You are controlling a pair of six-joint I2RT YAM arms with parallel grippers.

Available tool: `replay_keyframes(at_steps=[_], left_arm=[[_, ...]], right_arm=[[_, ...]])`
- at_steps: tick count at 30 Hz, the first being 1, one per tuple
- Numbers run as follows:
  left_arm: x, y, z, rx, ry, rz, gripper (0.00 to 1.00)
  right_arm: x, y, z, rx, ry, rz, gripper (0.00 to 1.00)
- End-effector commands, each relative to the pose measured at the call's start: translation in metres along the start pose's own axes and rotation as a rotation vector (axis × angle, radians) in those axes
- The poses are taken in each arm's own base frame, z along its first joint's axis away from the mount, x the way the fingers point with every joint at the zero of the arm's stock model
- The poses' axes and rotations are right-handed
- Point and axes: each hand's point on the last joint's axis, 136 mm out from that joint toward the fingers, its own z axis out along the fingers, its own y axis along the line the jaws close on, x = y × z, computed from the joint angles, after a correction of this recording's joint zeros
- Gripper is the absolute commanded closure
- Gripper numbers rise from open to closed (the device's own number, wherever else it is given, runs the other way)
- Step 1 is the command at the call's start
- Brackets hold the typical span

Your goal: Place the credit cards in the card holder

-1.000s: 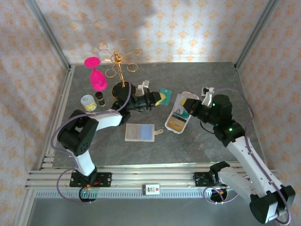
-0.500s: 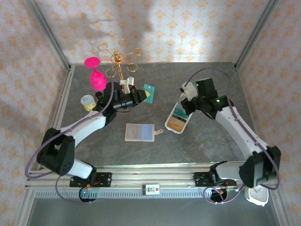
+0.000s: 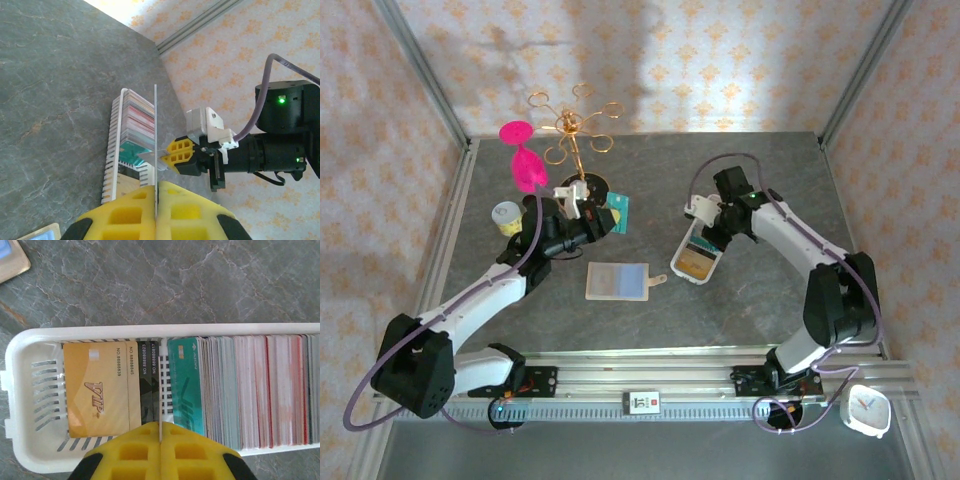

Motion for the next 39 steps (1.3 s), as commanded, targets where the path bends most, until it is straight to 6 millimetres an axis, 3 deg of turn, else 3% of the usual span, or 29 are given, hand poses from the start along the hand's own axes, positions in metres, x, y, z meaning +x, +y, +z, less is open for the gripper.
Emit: replay_keyframes(at_steps=[1, 11, 19, 21, 26, 28, 33, 39], left_arm=[[-0.001, 0.008, -0.006, -0.033, -0.022, 0.017, 1.00], [0.004, 0.012, -0.009, -0.043, -0.023, -0.007, 1.00], [0.006, 0.012, -0.011, -0.044, -0.018, -0.012, 1.00], [0.008, 0.013, -0.011, -0.043, -0.012, -0.016, 1.00], [0.009, 0.012, -0.011, -0.040, -0.001, -0.019, 1.00], [0.009, 0.010, -0.011, -0.032, 0.000, -0.012, 1.00], [0.005, 0.002, -0.014, -0.013, -0.006, 0.006, 1.00], [-0.002, -0.020, -0.020, 0.074, -0.035, 0.029, 1.00]], right_arm=[[-0.012, -0.008, 0.003, 0.034, -0.007, -0.058, 1.00], [-0.013, 0.000, 0.030, 0.027, 0.041, -0.075, 1.00], [0.002, -0.004, 0.043, 0.058, 0.107, -0.062, 0.98], [0.002, -0.005, 0.045, 0.066, 0.111, -0.059, 0.92], [0.000, -0.018, 0.042, 0.128, 0.119, -0.020, 0.57], [-0.007, -0.023, 0.035, 0.152, 0.097, 0.013, 0.48], [-0.042, -0.033, -0.004, 0.198, -0.059, 0.126, 0.45], [-0.108, -0.014, -0.080, 0.067, -0.458, 0.452, 0.38]])
